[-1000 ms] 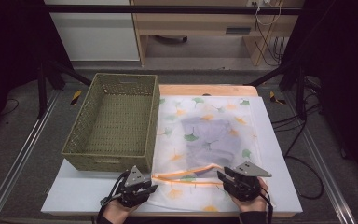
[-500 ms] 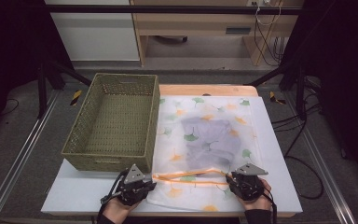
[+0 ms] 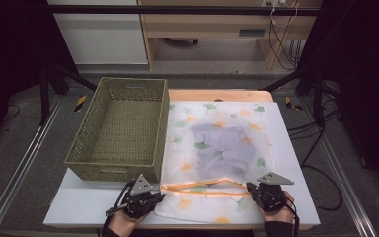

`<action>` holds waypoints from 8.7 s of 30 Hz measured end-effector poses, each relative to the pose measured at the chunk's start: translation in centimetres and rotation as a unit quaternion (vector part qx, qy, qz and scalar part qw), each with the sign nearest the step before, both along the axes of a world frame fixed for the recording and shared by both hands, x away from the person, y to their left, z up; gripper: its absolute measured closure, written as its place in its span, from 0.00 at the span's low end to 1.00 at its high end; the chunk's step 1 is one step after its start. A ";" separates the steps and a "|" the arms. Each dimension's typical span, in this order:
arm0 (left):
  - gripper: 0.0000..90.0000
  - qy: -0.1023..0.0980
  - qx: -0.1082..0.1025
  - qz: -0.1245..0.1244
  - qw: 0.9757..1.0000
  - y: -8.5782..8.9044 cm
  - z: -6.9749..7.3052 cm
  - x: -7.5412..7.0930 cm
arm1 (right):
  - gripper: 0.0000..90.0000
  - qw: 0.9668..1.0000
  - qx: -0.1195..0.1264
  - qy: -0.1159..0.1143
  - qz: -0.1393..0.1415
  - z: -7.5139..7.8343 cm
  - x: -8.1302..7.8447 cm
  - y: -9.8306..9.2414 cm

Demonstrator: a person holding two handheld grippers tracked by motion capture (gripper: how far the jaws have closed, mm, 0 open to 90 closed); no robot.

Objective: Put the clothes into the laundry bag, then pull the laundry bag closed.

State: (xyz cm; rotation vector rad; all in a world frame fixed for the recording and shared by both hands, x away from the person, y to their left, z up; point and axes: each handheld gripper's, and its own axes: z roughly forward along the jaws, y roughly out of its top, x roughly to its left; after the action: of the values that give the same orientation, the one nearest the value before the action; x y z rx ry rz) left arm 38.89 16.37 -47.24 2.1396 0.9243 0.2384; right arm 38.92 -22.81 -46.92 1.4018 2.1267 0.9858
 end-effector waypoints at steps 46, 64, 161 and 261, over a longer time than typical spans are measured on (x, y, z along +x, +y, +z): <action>0.78 -0.005 0.004 0.011 1.000 0.1 0.2 -0.3 | 0.95 0.996 -0.022 -0.001 0.081 -0.2 0.0 4.4; 0.79 0.007 0.011 0.032 0.999 0.6 -0.1 0.3 | 0.60 0.996 -0.023 -0.044 -0.080 1.2 -1.0 -4.2; 0.97 -0.032 0.028 -0.006 0.999 -0.3 -0.4 -2.1 | 0.68 0.987 0.073 -0.020 0.141 2.7 3.3 14.2; 0.96 -0.022 0.026 0.007 0.999 -0.7 -0.7 -1.2 | 0.87 0.970 0.115 0.010 0.215 1.0 3.2 19.9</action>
State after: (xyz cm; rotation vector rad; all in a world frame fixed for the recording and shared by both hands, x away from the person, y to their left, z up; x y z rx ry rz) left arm 37.69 15.66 -47.93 2.1674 0.9181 0.3180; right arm 42.12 -2.86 -45.91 1.0622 2.4544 1.4222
